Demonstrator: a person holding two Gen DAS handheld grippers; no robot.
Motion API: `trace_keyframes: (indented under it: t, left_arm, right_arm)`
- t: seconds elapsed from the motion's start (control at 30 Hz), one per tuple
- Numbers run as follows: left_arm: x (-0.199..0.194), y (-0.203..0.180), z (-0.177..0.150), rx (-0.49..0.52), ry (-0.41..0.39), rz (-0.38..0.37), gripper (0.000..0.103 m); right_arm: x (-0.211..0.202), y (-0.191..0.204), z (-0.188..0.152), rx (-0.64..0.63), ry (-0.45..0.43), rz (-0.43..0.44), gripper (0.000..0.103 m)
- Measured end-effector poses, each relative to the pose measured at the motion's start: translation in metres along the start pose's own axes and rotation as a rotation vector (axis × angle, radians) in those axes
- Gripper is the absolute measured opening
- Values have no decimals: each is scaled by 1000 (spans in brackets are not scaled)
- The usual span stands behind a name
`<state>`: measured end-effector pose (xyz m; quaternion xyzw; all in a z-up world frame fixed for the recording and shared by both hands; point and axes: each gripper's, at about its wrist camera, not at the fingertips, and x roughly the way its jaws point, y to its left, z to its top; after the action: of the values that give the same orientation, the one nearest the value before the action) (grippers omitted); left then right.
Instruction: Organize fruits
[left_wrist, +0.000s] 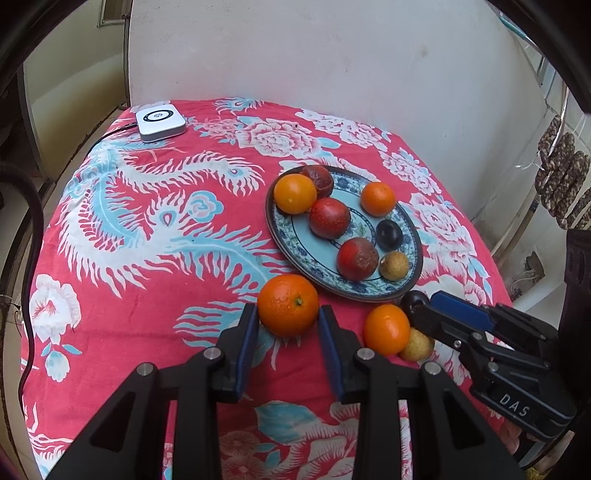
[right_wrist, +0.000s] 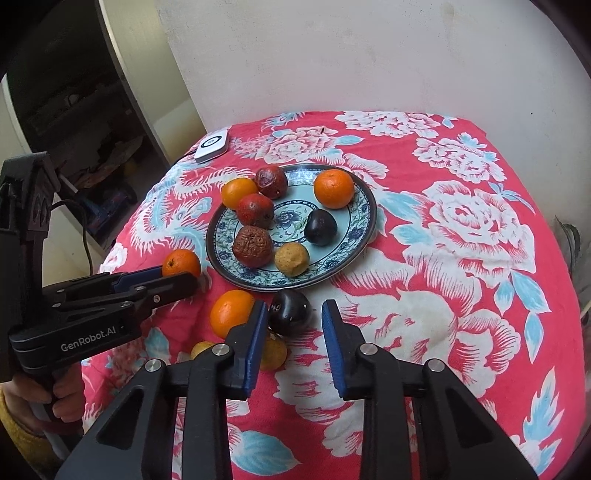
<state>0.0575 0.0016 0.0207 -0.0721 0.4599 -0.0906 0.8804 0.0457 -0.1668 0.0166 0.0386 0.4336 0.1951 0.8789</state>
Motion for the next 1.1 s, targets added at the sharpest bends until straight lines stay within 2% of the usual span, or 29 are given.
trace_keyframes:
  t: [0.43,0.83,1.1]
  left_arm:
    - [-8,3,5,-11,-26,-7,35]
    - [-4,-4,22,13,-44,-9,35]
    - [6,-11,34,36,-42,-12,35]
  right_arm:
    - [6,-2,4,24,24,21,26]
    - [-8,-3,12,19,-24,23,26]
    - [-11,-13,26,10,-58,-15,26]
